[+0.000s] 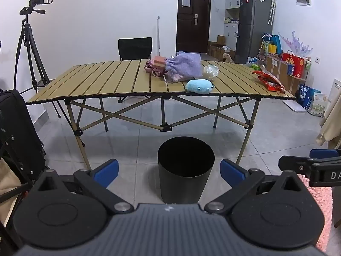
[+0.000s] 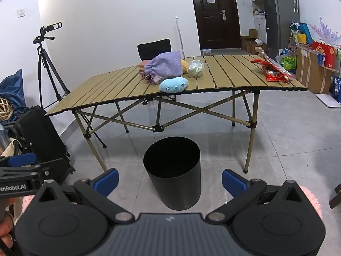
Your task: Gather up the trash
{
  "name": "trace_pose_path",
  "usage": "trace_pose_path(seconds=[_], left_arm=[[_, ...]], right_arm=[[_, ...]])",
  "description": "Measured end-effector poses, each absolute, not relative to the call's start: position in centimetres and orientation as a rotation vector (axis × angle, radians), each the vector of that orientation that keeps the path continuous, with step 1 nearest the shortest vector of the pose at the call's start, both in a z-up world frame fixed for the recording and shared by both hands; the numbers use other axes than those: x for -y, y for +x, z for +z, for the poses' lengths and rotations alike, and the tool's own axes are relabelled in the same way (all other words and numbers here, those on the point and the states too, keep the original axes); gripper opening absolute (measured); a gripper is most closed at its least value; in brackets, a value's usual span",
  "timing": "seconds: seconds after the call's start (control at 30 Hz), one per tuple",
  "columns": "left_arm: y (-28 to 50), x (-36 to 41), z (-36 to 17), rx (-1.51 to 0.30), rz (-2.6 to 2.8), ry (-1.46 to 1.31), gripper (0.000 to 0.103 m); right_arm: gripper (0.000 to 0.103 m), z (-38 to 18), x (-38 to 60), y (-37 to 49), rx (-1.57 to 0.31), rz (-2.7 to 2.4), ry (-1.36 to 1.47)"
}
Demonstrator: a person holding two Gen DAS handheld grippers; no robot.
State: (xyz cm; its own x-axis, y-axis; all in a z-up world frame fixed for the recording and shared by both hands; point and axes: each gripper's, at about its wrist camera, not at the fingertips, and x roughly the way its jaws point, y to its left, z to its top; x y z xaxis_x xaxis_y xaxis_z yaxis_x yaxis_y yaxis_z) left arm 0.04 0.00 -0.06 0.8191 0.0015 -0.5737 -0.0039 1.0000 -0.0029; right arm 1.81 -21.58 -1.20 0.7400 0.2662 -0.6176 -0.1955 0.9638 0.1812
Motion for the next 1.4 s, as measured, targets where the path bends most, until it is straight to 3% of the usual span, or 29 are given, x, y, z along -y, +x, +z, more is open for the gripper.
trace_pose_path(seconds=[1.4], left_arm=[[-0.2,-0.3,0.5,-0.577,0.004,-0.02,0.103]], right_arm=[[0.103,-0.2,21.9,1.4,-0.67,0.249,0.102]])
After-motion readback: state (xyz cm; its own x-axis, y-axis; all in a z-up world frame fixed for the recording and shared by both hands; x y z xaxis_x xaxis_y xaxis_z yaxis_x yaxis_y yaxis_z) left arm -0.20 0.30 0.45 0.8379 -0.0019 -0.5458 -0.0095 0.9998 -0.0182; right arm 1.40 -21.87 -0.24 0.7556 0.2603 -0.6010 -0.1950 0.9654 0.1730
